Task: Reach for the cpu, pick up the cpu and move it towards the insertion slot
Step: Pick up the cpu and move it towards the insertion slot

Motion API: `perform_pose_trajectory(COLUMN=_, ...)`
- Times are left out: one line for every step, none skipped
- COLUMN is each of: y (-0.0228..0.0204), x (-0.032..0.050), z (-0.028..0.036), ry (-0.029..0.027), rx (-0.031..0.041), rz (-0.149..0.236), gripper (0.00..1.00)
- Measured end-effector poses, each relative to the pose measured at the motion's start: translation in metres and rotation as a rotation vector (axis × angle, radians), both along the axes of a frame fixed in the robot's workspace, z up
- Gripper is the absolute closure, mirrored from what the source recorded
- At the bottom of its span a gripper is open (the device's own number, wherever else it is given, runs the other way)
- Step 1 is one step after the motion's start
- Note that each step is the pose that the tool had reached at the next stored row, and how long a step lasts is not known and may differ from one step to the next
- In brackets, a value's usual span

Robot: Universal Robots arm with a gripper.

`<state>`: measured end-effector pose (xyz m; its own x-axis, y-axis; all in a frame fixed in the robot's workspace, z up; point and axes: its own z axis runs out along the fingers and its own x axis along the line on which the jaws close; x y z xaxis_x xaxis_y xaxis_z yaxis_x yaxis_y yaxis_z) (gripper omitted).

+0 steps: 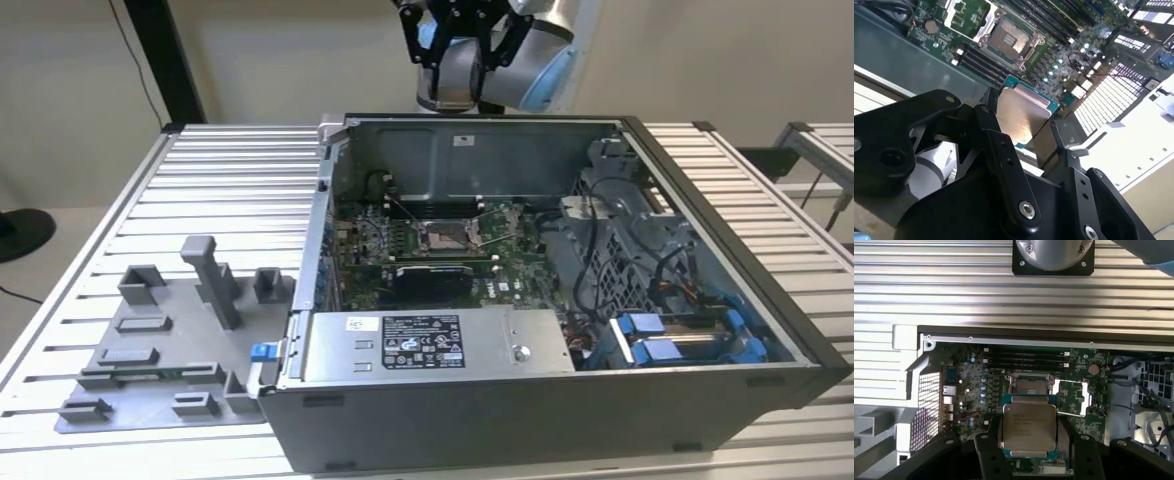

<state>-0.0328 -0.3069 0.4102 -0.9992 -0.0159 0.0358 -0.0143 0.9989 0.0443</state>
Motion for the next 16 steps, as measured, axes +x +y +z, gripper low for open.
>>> perform_pose_trajectory(y=0.0000, x=0.0031, z=0.0000, ry=-0.0001, rx=0.0007, rz=0.000, gripper=1.00)
perform_pose_trajectory(y=0.0000, x=0.0062, z=0.0000, ry=-0.0001, rx=0.0016, rz=0.000, gripper=1.00)
perform_pose_trajectory(y=0.0000, x=0.0096, z=-0.0001, ry=-0.0002, rx=0.0026, rz=0.000, gripper=1.00)
perform_pose_trajectory(y=0.0000, x=0.0131, z=-0.0002, ry=-0.0002, rx=0.0039, rz=0.000, gripper=1.00)
perform_pose_trajectory(y=0.0000, x=0.0159, z=-0.0001, ry=-0.0001, rx=0.0052, rz=0.000, gripper=1.00)
perform_pose_trajectory(y=0.0000, x=0.0186, z=0.0000, ry=-0.0001, rx=0.0064, rz=0.000, gripper=1.00)
perform_pose_trajectory(y=0.0000, x=0.0209, z=-0.0001, ry=-0.0001, rx=0.0074, rz=0.000, gripper=1.00)
perform_pose_trajectory(y=0.0000, x=0.0223, z=0.0000, ry=0.0000, rx=0.0085, rz=-0.001, gripper=1.00)
perform_pose_trajectory(y=0.0000, x=0.0226, z=0.0000, ry=-0.0001, rx=0.0092, rz=-0.004, gripper=1.00)
perform_pose_trajectory(y=-0.0001, x=0.0226, z=-0.0001, ry=0.0004, rx=0.0094, rz=-0.005, gripper=1.00)
perform_pose_trajectory(y=-0.0002, x=0.0226, z=-0.0001, ry=0.0004, rx=0.0095, rz=-0.006, gripper=1.00)
perform_pose_trajectory(y=-0.0003, x=0.0226, z=-0.0001, ry=0.0004, rx=0.0094, rz=-0.006, gripper=1.00)
perform_pose_trajectory(y=-0.0005, x=0.0226, z=0.0000, ry=0.0004, rx=0.0094, rz=-0.006, gripper=1.00)
perform_pose_trajectory(y=-0.0007, x=0.0226, z=0.0000, ry=0.0004, rx=0.0094, rz=-0.007, gripper=1.00)
perform_pose_trajectory(y=-0.0008, x=0.0226, z=-0.0001, ry=0.0004, rx=0.0094, rz=-0.007, gripper=1.00)
perform_pose_trajectory(y=-0.0009, x=0.0226, z=0.0000, ry=0.0004, rx=0.0094, rz=-0.007, gripper=1.00)
